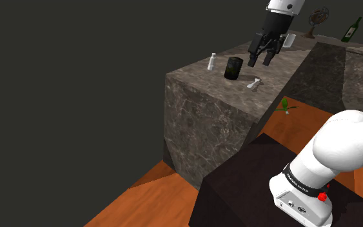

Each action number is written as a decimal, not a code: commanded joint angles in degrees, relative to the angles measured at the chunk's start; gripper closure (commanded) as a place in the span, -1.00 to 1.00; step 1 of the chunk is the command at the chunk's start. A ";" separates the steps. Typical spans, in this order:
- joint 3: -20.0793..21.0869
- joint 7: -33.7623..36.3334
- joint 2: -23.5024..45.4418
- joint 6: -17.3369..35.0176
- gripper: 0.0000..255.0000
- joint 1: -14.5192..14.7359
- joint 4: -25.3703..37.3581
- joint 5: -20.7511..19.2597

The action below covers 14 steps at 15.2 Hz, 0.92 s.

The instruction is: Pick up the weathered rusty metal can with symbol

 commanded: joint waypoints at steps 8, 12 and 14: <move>-9.89 -19.71 7.14 4.12 -1.00 0.94 2.52 -6.72; -15.24 -30.81 13.37 6.82 -1.00 2.09 6.19 -8.98; -17.81 -36.38 16.98 8.13 -1.00 2.82 8.60 -9.50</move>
